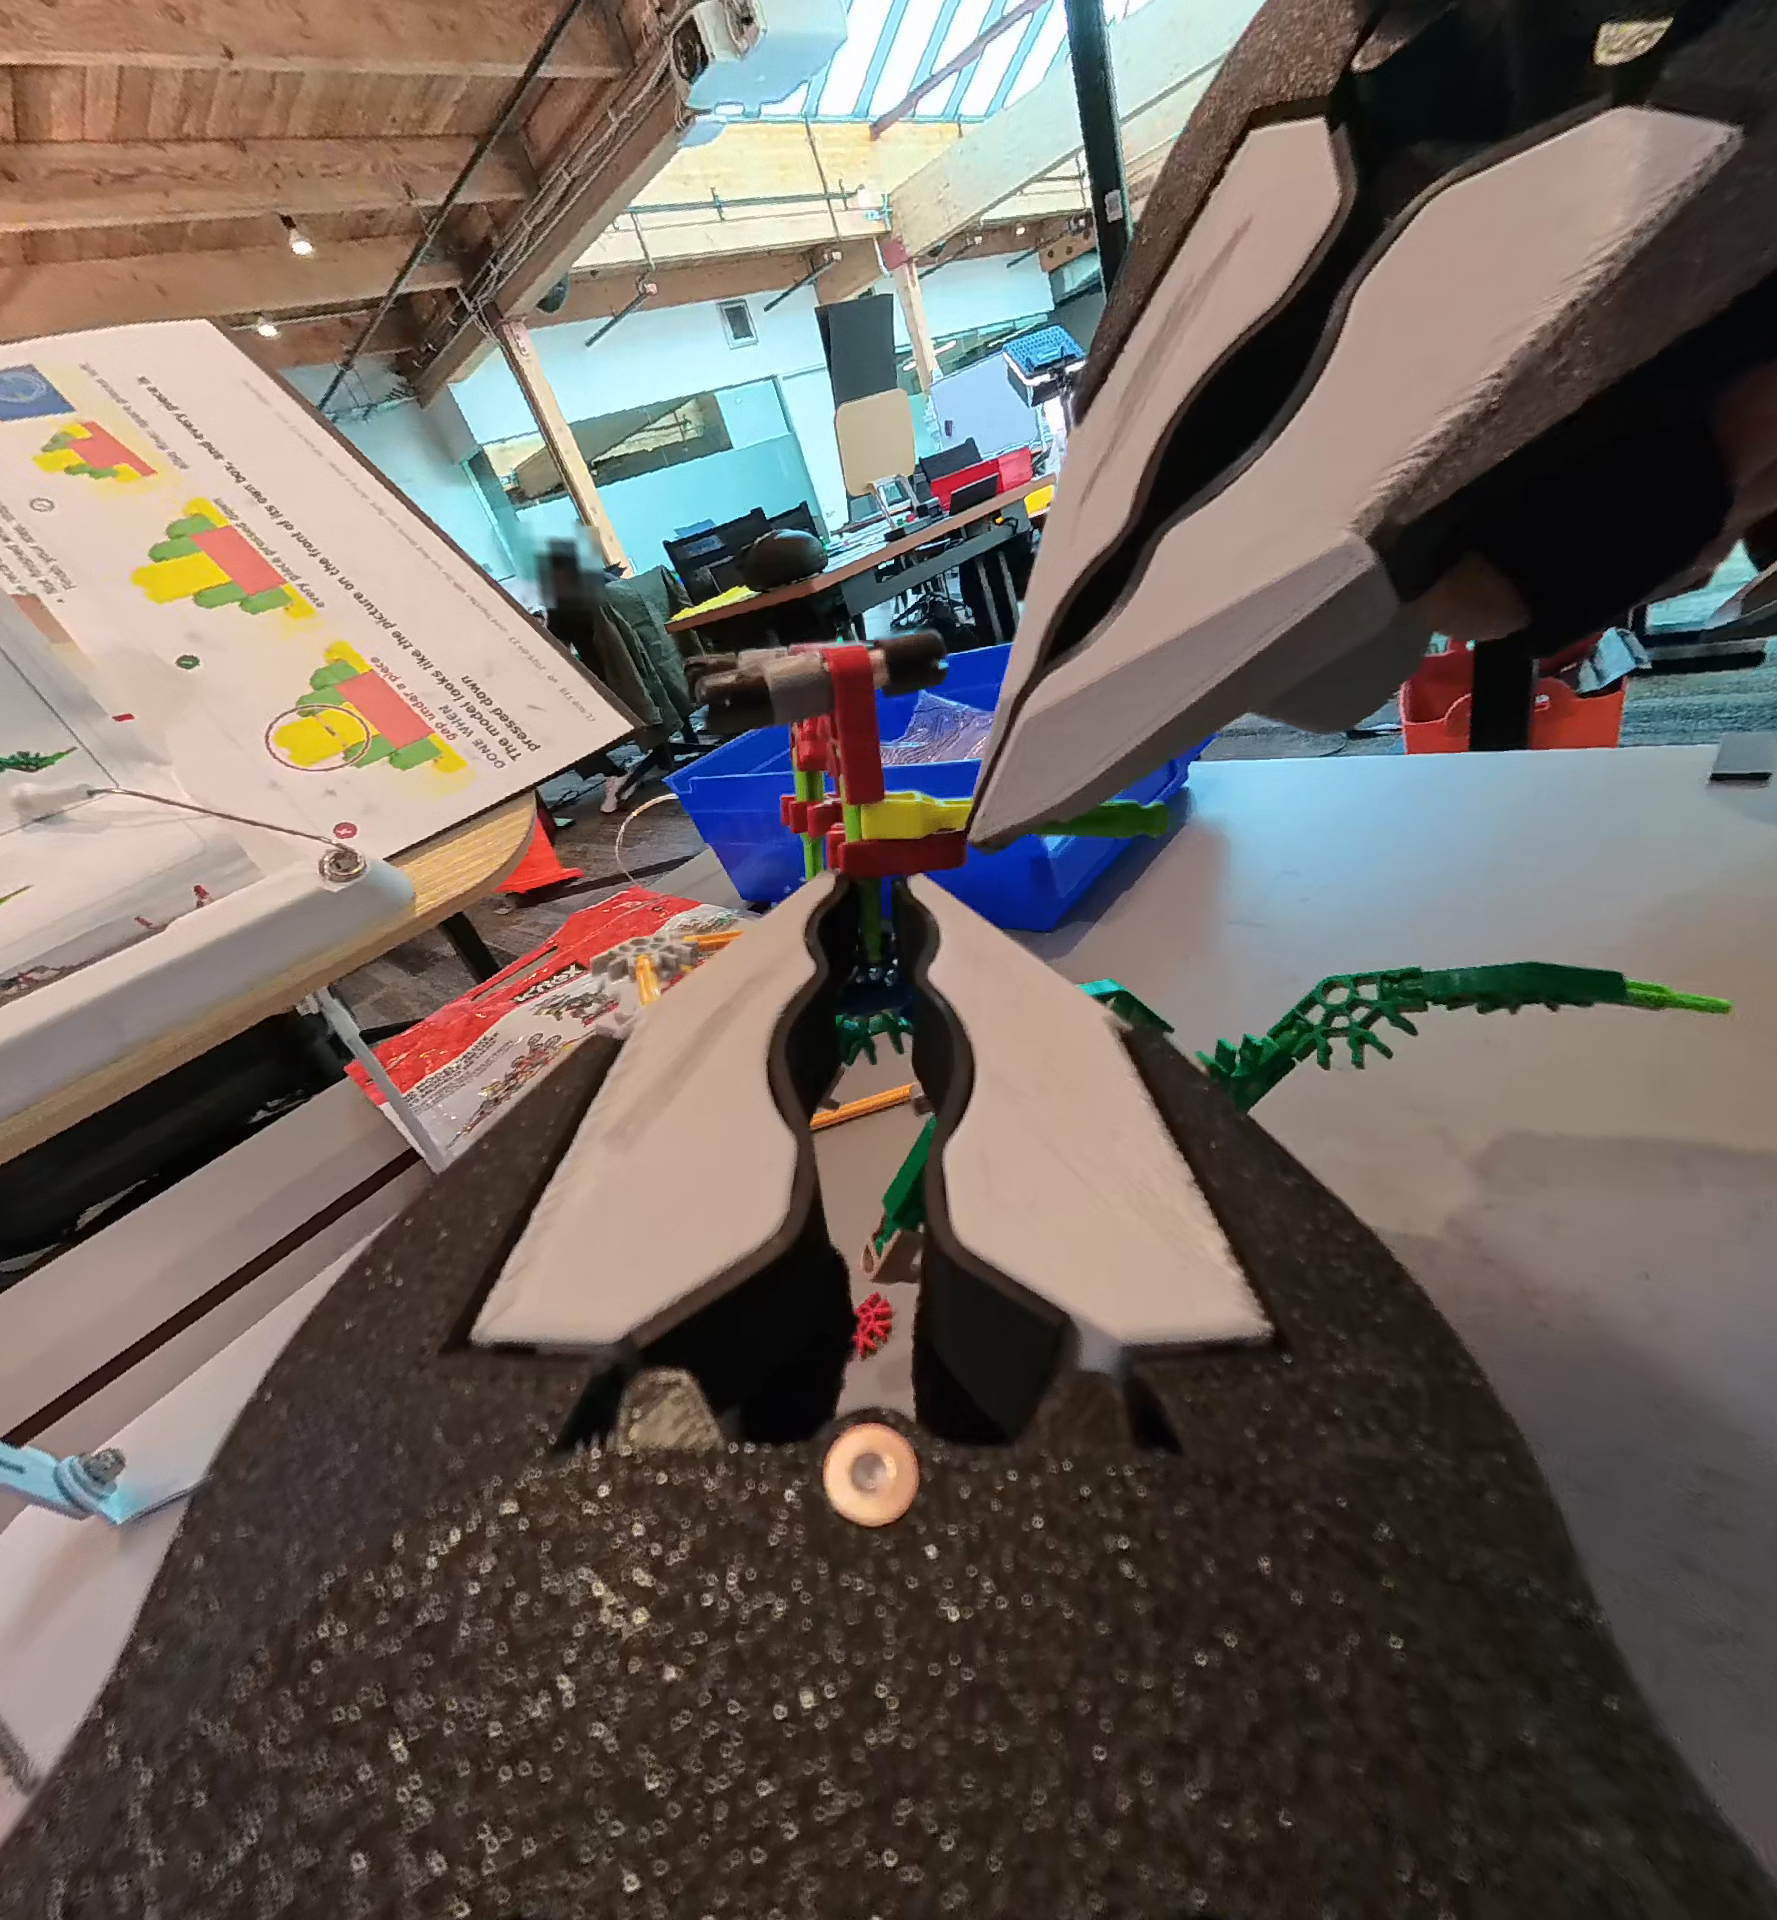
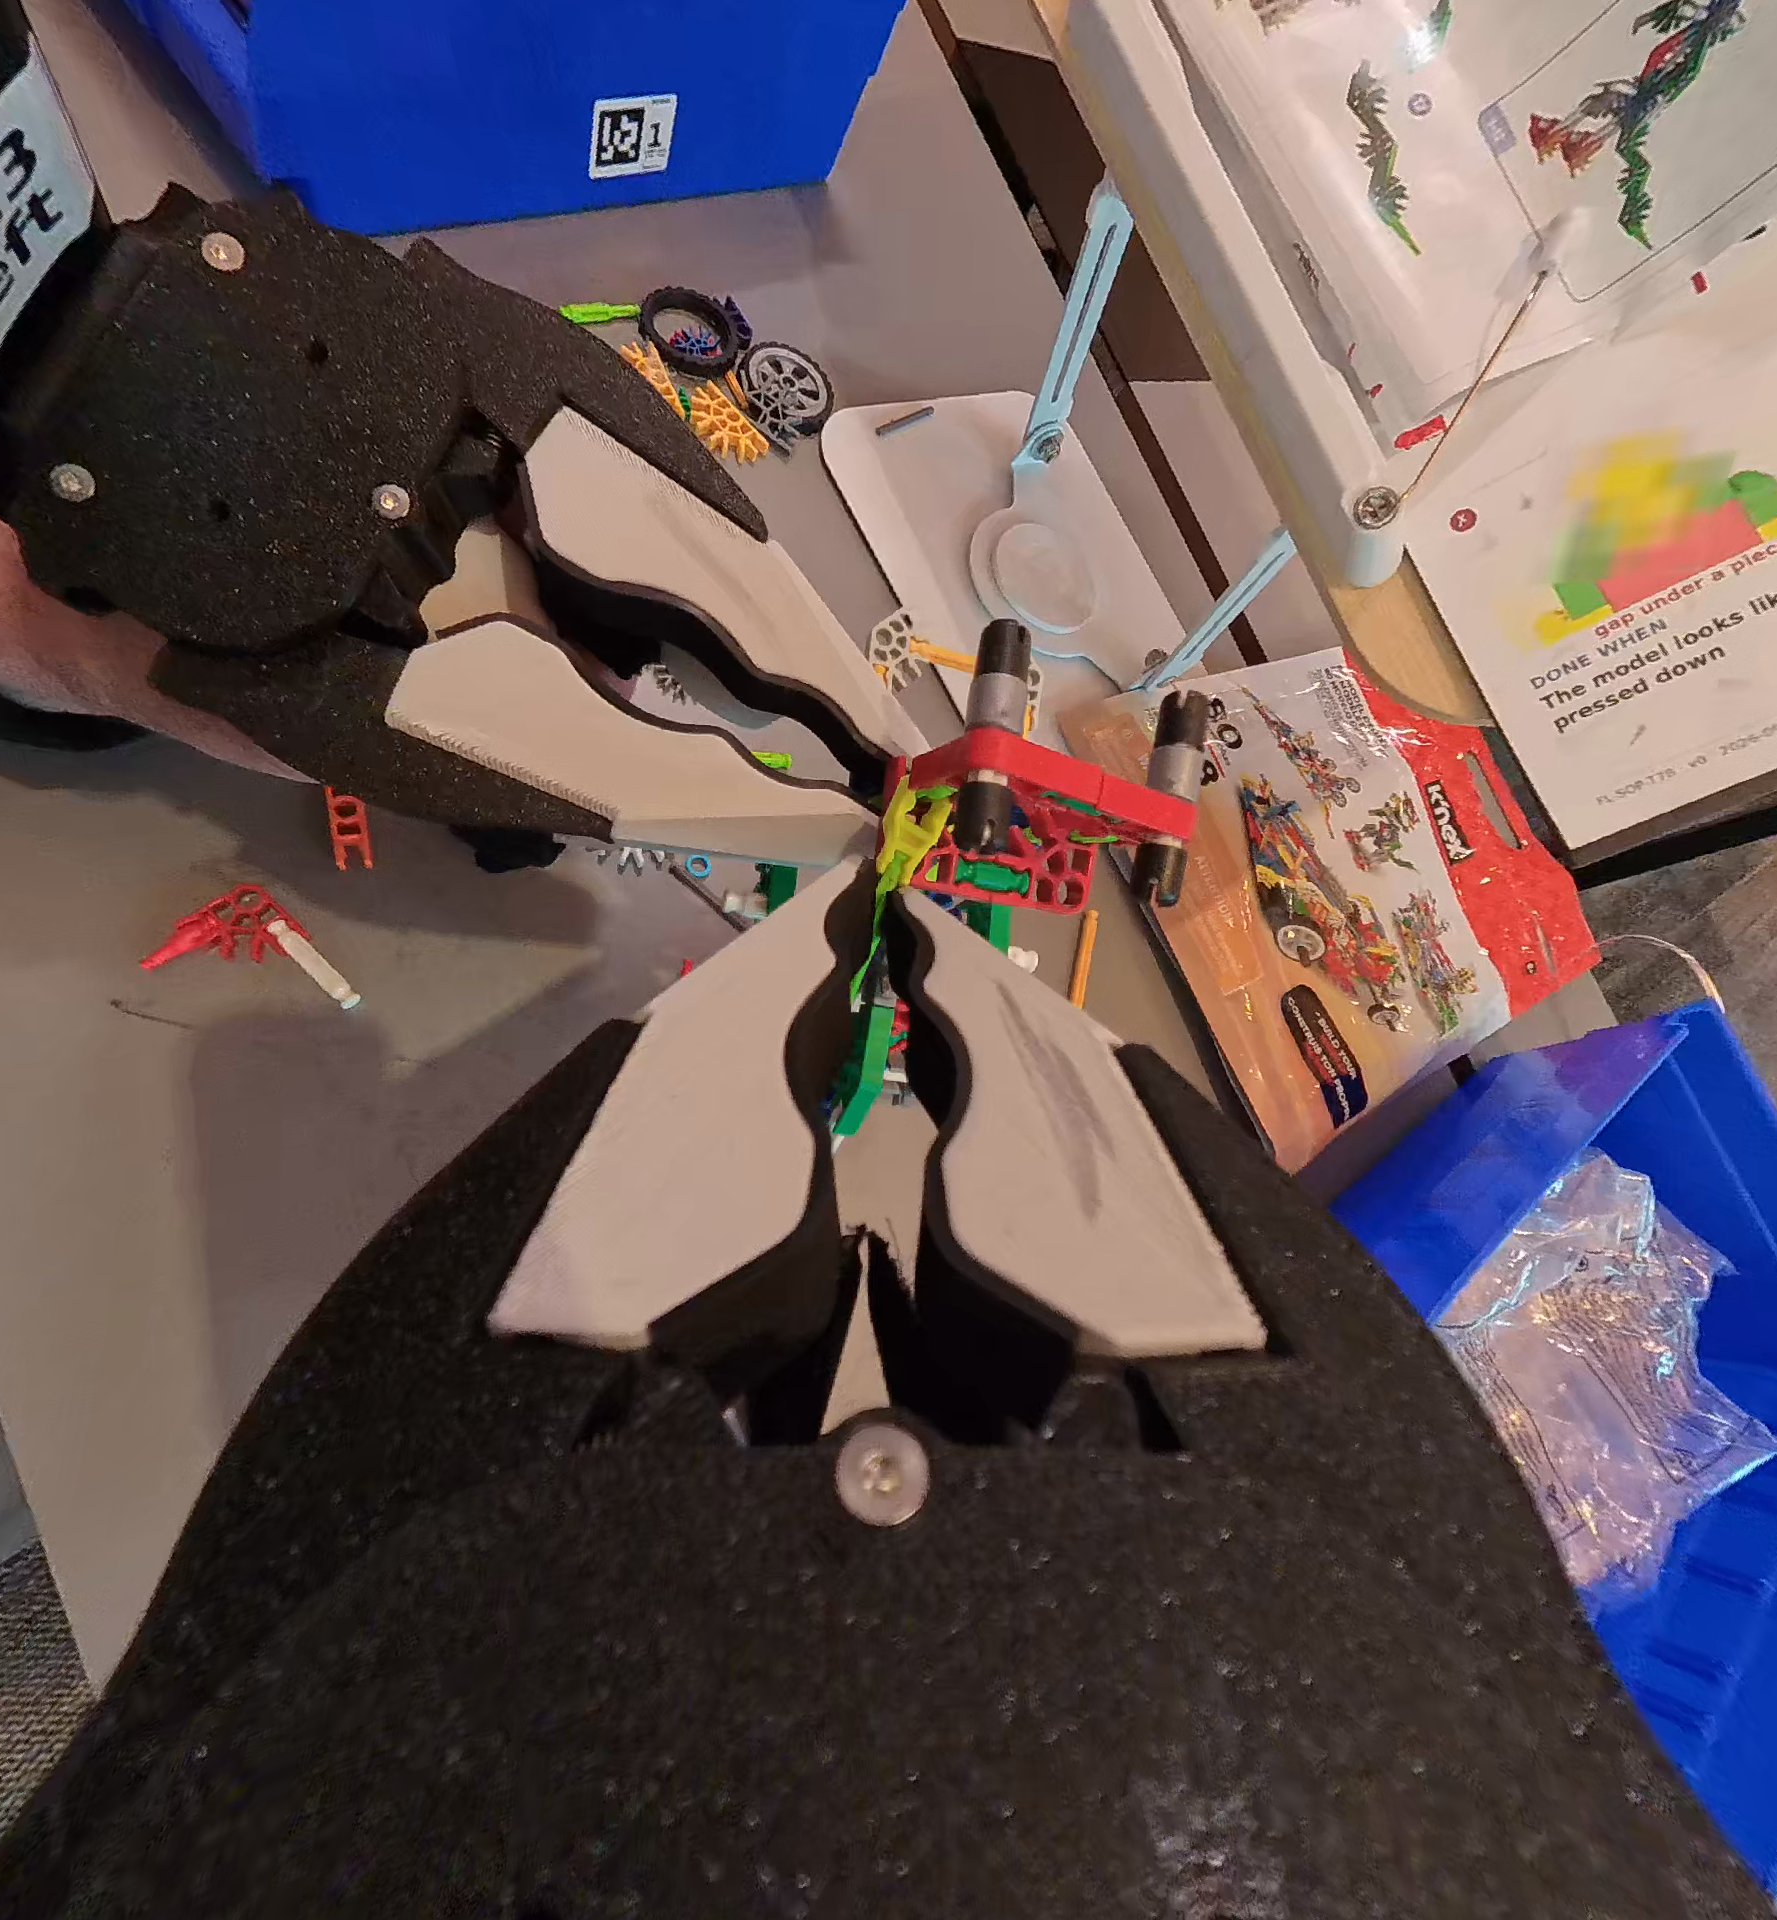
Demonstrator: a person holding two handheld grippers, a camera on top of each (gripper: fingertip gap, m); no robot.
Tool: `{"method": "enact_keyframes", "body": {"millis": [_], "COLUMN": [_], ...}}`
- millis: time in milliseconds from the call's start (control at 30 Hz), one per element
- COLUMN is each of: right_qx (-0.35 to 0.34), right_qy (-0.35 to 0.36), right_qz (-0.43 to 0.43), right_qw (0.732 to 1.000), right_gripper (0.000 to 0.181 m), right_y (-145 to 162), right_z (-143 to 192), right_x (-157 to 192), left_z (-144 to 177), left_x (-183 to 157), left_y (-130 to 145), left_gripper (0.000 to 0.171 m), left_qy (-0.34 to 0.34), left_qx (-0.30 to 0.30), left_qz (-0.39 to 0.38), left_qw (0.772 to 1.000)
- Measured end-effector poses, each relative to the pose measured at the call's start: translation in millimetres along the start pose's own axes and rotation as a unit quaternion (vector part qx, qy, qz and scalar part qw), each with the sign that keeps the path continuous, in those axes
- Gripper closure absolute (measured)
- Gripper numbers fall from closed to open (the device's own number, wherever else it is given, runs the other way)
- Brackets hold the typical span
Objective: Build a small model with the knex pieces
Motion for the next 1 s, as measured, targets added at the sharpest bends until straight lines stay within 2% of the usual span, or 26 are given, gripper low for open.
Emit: {"method": "enact_keyframes", "body": {"millis": [400, 767, 800, 833, 900, 1000], "right_qx": [-0.007, 0.005, 0.007, 0.01, 0.01, 0.011], "right_qy": [-0.035, -0.056, -0.056, -0.058, -0.059, -0.058], "right_qz": [0.033, 0.033, 0.033, 0.034, 0.031, 0.03], "right_qw": [0.999, 0.998, 0.998, 0.998, 0.998, 0.998], "right_gripper": [0.181, 0.181, 0.181, 0.181, 0.181, 0.181], "right_y": [-1, 0, 0, 0, -1, -2], "right_z": [-3, -6, -6, -7, -8, -10], "right_x": [-6, -7, -7, -6, -7, -9], "left_z": [0, 1, 2, 2, 2, 1], "left_x": [2, 4, 4, 2, 3, 1], "left_y": [0, 2, 2, 3, 3, 3], "left_gripper": [0.17, 0.17, 0.168, 0.156, 0.154, 0.14], "left_qy": [0.012, 0.023, 0.023, 0.033, 0.029, 0.031], "left_qx": [-0.004, 0.01, 0.011, 0.014, 0.013, 0.017], "left_qz": [0.012, -0.012, -0.015, -0.024, -0.024, -0.027], "left_qw": [1.0, 1.0, 1.0, 0.999, 0.999, 0.999]}}
Point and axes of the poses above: each gripper's, where its closed fingertips meet, z back along the fingers, y out of its underside, x = y × z across the jaws, the point moved 8 cm from there along z, back along the fingers, and after that the axes turned 8 degrees about y, right-handed, at the moved point
